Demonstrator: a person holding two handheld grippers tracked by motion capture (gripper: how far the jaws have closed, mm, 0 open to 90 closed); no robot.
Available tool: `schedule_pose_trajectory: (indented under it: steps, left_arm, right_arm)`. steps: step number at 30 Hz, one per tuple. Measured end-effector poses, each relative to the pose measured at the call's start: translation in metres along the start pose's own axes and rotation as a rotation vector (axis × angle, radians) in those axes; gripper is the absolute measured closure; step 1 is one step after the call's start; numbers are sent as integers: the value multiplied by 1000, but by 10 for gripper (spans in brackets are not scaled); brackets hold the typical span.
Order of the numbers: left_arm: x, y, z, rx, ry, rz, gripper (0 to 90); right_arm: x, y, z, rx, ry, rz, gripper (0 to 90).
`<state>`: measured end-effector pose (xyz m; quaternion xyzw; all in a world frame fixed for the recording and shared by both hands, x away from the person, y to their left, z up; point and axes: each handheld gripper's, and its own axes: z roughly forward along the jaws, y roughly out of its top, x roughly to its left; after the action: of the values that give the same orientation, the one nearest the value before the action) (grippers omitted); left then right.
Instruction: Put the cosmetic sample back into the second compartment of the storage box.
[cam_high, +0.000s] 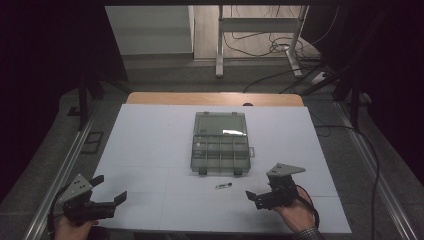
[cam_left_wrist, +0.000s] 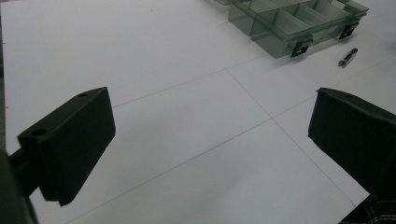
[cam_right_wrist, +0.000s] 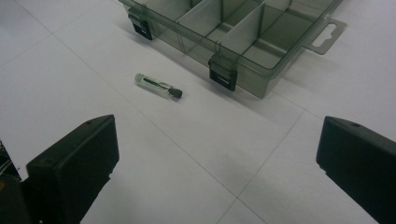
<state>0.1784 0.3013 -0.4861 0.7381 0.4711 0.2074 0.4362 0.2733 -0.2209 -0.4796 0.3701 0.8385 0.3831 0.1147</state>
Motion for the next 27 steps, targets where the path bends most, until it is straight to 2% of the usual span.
schedule_pose_trajectory:
  steps: [12,20,27]
  left_arm:
    - [0,0,0,1,-4,0,12]
    - [0,0,0,3,-5,2,13]
    - [-1,0,0,6,-2,14,13]
  right_arm:
    - [9,12,16,50,16,0,0]
    - [19,21,30,101,6,-36,3]
    - [21,30,43,135,16,-46,98]
